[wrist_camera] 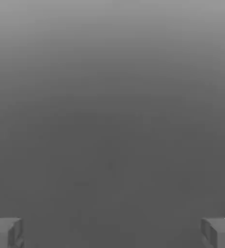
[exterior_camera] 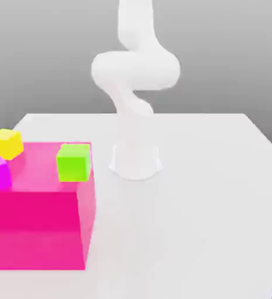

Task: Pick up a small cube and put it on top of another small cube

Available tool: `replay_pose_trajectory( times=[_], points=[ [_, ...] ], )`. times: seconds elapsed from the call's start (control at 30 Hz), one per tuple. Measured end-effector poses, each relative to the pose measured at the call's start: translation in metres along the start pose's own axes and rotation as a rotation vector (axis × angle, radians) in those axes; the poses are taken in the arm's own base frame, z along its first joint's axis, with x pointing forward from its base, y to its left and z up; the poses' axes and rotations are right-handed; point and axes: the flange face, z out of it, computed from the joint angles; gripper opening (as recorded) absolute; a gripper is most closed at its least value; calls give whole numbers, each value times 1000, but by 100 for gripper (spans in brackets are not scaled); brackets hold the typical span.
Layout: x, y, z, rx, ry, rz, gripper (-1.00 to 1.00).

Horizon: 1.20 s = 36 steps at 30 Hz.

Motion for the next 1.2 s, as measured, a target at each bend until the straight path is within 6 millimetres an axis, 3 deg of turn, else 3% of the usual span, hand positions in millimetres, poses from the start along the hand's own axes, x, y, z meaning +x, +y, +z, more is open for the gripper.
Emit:
replay_pose_trajectory(
  times=[0.17, 0.33, 0.5, 0.67, 0.97, 1.07, 1.2],
  points=[
    [-13, -29, 80, -22, -132, -192, 0],
    [-43, -54, 159, -35, -258, -384, 0],
    [-88, -72, 236, -45, -379, -579, 0],
    [-154, -87, 308, -42, -501, -791, 0],
    [-278, -72, 425, -48, -707, -1145, 0],
    [-325, -59, 457, -45, -777, -1269, 0],
    [-366, -32, 504, -44, -801, -1312, 0]
  ],
)
